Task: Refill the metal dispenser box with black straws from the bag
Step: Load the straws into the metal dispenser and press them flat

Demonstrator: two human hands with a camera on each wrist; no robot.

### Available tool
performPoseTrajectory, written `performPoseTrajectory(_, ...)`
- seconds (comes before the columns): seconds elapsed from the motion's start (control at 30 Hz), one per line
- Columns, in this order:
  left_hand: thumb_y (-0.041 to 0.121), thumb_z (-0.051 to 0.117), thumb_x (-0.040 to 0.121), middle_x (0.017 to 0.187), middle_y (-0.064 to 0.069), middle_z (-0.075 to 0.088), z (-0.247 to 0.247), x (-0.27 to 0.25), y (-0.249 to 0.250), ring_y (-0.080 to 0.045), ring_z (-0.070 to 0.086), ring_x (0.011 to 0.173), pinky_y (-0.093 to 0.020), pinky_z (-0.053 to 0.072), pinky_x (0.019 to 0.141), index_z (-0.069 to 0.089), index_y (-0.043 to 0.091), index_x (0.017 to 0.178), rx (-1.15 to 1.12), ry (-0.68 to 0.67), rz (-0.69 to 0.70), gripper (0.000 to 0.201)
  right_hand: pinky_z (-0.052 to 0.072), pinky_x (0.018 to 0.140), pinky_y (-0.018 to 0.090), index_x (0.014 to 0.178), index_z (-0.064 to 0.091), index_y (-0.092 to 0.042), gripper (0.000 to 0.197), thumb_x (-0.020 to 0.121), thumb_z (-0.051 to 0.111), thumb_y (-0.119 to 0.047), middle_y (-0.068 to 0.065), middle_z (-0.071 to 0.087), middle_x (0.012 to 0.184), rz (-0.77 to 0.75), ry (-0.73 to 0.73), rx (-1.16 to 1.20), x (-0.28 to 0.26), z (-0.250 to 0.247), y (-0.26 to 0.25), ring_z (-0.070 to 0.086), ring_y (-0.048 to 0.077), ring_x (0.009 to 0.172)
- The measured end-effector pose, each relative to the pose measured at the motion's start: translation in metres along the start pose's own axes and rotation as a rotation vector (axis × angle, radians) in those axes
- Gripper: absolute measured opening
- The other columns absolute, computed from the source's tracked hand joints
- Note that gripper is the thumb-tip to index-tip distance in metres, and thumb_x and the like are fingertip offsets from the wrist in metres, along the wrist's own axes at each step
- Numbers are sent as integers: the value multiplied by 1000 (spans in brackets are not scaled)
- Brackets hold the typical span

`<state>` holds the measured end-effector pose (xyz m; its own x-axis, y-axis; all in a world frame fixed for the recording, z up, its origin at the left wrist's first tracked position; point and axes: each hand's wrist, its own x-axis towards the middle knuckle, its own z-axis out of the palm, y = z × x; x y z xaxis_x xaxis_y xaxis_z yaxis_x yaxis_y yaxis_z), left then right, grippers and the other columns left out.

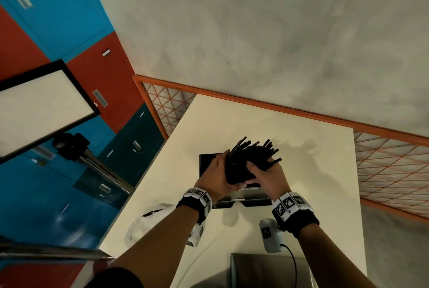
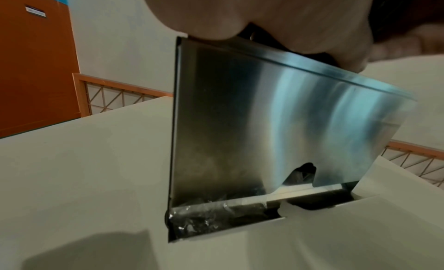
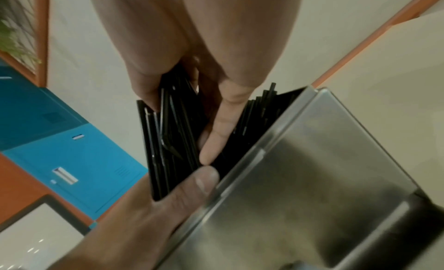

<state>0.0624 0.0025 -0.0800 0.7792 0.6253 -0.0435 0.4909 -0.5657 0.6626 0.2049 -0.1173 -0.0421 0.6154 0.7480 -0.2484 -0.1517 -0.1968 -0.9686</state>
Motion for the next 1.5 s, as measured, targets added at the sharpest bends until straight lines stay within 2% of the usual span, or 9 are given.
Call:
performPoseTrajectory(0.23,42,83,74,147,3,42,-1,-1,1,-12,39,135,-21,35,108,22,22,157,-21,69,31,104,61,67,48,99,70,-14,16,84,75,-19,6,75,95,39,78,61,3,5,-21,74,21,82)
performPoseTrajectory(0.4,30,79,78,145,2,46,-3,-2,-2,-18,44,130,-36,44,108,23,26,157,25,62,95,97,61,64,47,111,65,-16,28,87,72,-30,10,72,104,179,124,151,3,15,-18,71,28,92)
performPoseTrajectory(0.6,32,83,77,147,3,43,-2,4,-4,-18,42,132,-36,43,110,18,28,158,42,18,78,104,62,70,45,116,59,-22,39,88,65,-49,4,68,109,223,97,-17,5,19,-21,67,23,96)
performPoseTrajectory(0.73,37,85,76,149,-2,41,-3,10,-1,-21,43,133,-37,43,111,18,20,158,82,-17,88,107,62,74,42,124,59,-16,53,87,63,-54,6,68,113,274,108,-15,1,25,-18,67,22,97)
performPoseTrajectory(0.9,21,82,78,151,-5,40,-3,11,7,-23,42,135,-38,41,113,20,16,158,119,-21,105,101,59,83,45,123,57,-19,49,88,63,-53,4,68,111,273,128,32,-5,23,-19,66,23,102)
performPoseTrajectory(0.97,16,78,79,150,-5,42,-2,12,9,-25,44,133,-42,43,111,20,18,158,140,-17,118,98,61,80,43,119,61,-20,48,84,68,-52,3,70,110,235,154,51,-5,18,-15,68,20,98)
performPoseTrajectory(1.13,16,76,78,150,-2,40,1,13,11,-26,43,131,-47,45,107,13,25,158,195,-31,125,102,62,77,40,116,63,-24,68,60,74,-62,0,73,107,154,227,97,-8,4,-5,71,19,96)
performPoseTrajectory(1.33,10,78,73,152,-2,35,2,12,21,-27,39,133,-50,41,109,7,28,159,316,-63,169,113,60,83,45,112,66,-16,35,87,69,-41,9,73,107,238,224,307,-13,2,-1,70,26,100)
performPoseTrajectory(1.5,7,74,73,153,-1,32,0,10,17,-28,34,136,-48,36,114,7,31,159,290,-99,189,112,60,73,38,105,69,-11,36,86,71,-41,10,76,96,241,220,265,-15,4,-1,73,23,85)
